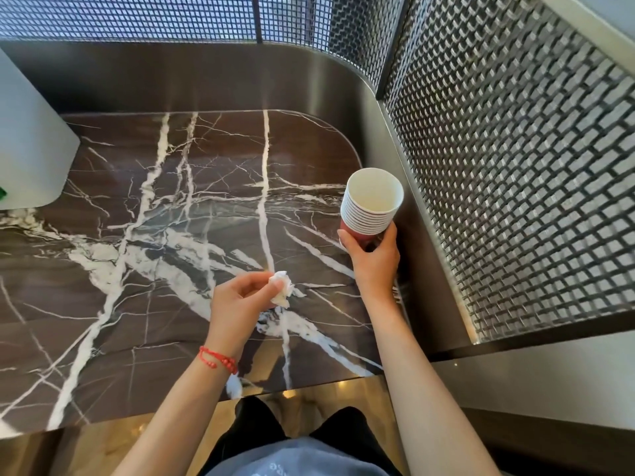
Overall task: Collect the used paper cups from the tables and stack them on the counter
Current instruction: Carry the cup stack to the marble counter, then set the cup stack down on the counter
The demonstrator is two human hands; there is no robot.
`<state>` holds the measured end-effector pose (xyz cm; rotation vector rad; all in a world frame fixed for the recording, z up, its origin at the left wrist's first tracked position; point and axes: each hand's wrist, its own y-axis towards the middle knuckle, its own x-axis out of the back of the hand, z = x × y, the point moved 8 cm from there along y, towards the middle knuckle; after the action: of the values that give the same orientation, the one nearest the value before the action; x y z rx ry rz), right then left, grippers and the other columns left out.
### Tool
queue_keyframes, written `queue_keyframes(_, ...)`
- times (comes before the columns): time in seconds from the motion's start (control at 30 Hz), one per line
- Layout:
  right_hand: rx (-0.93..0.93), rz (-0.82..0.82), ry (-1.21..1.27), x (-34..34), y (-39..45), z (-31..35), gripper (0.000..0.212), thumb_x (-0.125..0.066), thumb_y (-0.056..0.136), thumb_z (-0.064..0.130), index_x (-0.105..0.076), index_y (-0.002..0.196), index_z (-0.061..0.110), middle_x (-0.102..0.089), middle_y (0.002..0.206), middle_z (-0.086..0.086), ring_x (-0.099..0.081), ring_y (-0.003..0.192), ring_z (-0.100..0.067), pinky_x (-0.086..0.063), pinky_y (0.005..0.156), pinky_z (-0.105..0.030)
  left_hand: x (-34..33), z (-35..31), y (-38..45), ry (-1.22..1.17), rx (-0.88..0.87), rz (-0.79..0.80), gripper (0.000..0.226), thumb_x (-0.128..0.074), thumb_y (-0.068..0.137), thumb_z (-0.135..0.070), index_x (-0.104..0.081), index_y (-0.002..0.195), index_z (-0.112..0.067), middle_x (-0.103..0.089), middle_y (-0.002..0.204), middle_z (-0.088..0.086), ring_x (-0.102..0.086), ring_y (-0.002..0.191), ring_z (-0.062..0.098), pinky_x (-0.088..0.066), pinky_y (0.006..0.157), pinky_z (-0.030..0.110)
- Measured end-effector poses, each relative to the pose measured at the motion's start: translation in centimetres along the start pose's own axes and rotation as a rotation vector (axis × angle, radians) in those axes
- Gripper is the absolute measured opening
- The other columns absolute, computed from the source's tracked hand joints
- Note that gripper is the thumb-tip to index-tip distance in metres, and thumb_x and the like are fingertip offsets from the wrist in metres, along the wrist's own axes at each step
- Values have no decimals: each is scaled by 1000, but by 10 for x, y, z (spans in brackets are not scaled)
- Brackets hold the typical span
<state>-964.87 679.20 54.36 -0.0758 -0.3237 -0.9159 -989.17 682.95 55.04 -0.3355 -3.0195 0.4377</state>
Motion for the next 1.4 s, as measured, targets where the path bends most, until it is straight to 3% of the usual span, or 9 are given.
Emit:
queue_keyframes(0.13,-57,52,48,2,-7,-11,78,-80,73,22,-38,138,13,-51,137,-7,-49,125,-18,-40,103,-26,2,-3,-7,10,-25,-15,8,-71,79,-11,-72,78,-19,-72,66,-6,-66,63,2,-52,56,15)
queue_keyframes(0.23,-47,44,45,8,-14,-10,69,-75,79,20,-40,137,10,-52,135,-4,-52,121,-14,-39,96,-16,5,-3,-13,19,-30,-43,8,-70,79,-12,-71,78,-20,-71,73,0,-66,64,4,-55,60,17)
queue_keyframes(0.43,-44,85,5,19,-35,-7,53,-65,87,18,-44,135,8,-53,136,-7,-48,126,-16,-37,106,-29,14,3,-29,19,-42,-112,8,-70,80,-13,-71,82,-21,-72,81,6,-68,73,13,-57,66,24)
queue_keyframes(0.6,155,256,-253,21,-66,-1,50,-59,91,29,-46,135,11,-49,139,-5,-41,129,-14,-22,100,-11,27,13,-46,-4,-25,-149,6,-71,79,-16,-72,80,-22,-72,82,3,-67,76,10,-55,62,19)
queue_keyframes(0.77,388,417,-515,23,-105,7,55,-58,91,33,-43,137,6,-46,142,-9,-38,134,-21,-22,109,-23,37,23,-68,-52,-17,-169,4,-73,78,-13,-73,78,-17,-73,77,0,-67,70,5,-52,59,14)
queue_keyframes(0.9,531,400,-671,34,-147,11,55,-63,89,31,-50,131,-1,-53,135,-18,-47,129,-31,-33,108,-39,50,31,-91,-25,-34,-154,8,-73,78,-15,-72,74,-23,-71,63,-10,-65,62,0,-53,58,14)
queue_keyframes(1.13,585,383,-790,43,-231,8,54,-67,86,29,-53,128,-2,-56,131,-19,-51,125,-33,-37,105,-46,91,58,-147,1,-71,-112,5,-70,80,-7,-71,79,-11,-69,57,-15,-62,54,-6,-45,49,7)
queue_keyframes(1.33,559,455,-883,46,-294,-12,57,-63,89,33,-50,131,-2,-50,137,-19,-46,130,-32,-36,108,-49,114,100,-186,16,12,-97,5,-72,78,-11,-74,81,-7,-74,76,-1,-66,71,1,-50,58,9)
queue_keyframes(1.4,540,488,-896,47,-309,-23,58,-60,90,34,-46,134,-1,-45,142,-17,-40,134,-30,-31,111,-47,113,112,-198,-10,37,-85,3,-71,79,-10,-74,79,-10,-74,70,-8,-66,68,-3,-48,57,8)
